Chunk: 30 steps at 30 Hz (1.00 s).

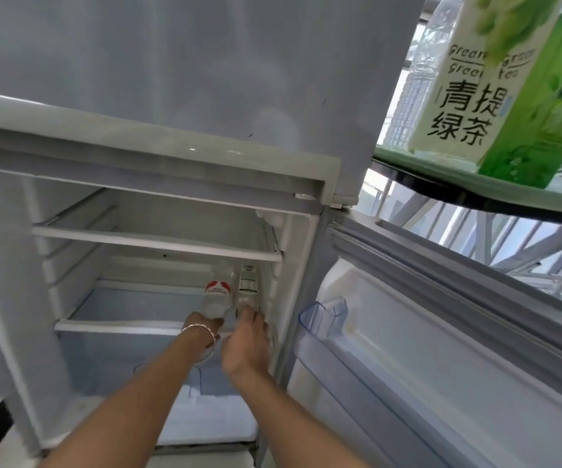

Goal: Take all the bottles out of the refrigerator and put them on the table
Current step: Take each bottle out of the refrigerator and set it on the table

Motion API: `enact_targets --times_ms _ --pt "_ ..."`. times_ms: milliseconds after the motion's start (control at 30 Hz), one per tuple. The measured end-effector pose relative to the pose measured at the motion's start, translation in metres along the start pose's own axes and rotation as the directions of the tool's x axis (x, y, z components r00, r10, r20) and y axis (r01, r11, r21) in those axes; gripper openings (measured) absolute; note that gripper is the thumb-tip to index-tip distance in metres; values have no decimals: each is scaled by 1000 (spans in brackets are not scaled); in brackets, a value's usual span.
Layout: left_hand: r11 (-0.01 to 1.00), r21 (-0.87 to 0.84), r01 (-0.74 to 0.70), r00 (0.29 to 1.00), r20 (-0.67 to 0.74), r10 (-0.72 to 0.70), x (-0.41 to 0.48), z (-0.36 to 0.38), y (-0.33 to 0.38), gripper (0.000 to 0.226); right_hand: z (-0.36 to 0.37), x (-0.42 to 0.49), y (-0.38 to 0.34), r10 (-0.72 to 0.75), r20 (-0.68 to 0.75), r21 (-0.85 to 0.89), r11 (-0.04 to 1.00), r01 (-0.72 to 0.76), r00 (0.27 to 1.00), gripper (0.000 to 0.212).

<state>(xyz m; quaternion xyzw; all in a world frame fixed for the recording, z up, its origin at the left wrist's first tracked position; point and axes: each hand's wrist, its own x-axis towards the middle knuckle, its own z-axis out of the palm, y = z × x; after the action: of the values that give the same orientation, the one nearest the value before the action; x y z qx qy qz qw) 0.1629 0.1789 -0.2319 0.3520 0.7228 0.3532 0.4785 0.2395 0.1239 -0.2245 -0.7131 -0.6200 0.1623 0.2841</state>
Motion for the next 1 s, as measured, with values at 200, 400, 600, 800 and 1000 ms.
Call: enact_targets --times_ms 200,400,600,800,1000 --pt "964 194 -182 979 -57 196 -24 -61 20 41 -11 -17 -15 -55 161 -15 998 59 985 81" --pt "746 591 -309 853 -174 491 -92 -122 63 51 -28 -47 -47 -122 284 89 991 101 951 104" --pt "587 731 -348 729 -183 660 -164 -162 92 54 -2 -22 -62 -155 395 216 974 73 905 129" --pt "482 777 -406 589 -181 788 -230 -172 130 67 -125 -81 -121 -254 433 355 930 96 865 62" --pt "385 540 -749 379 -128 917 -291 -183 185 81 -257 -93 -154 -360 392 439 882 172 846 55"
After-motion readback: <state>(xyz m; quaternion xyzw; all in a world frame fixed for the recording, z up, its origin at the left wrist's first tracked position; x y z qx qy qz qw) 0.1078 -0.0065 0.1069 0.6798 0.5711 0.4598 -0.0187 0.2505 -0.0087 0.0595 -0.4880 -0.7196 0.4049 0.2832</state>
